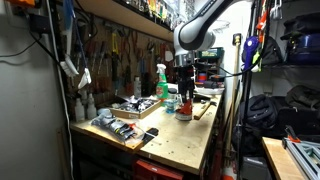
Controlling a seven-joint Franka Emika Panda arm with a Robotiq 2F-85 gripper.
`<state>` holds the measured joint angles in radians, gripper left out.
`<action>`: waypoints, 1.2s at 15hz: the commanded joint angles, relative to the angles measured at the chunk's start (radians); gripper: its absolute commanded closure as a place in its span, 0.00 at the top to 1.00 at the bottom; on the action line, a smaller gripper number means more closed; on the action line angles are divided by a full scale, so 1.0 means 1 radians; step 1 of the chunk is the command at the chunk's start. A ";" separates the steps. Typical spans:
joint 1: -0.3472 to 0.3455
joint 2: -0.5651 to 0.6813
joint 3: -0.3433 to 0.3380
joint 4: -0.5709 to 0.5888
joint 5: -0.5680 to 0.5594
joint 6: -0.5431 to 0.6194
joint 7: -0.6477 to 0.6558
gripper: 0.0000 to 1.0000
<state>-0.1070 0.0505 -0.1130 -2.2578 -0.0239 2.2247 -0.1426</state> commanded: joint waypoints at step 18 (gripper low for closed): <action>-0.013 -0.208 -0.011 0.068 0.091 -0.394 -0.156 0.42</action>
<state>-0.1383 -0.0636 -0.1303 -2.1250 0.0227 1.8888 -0.2781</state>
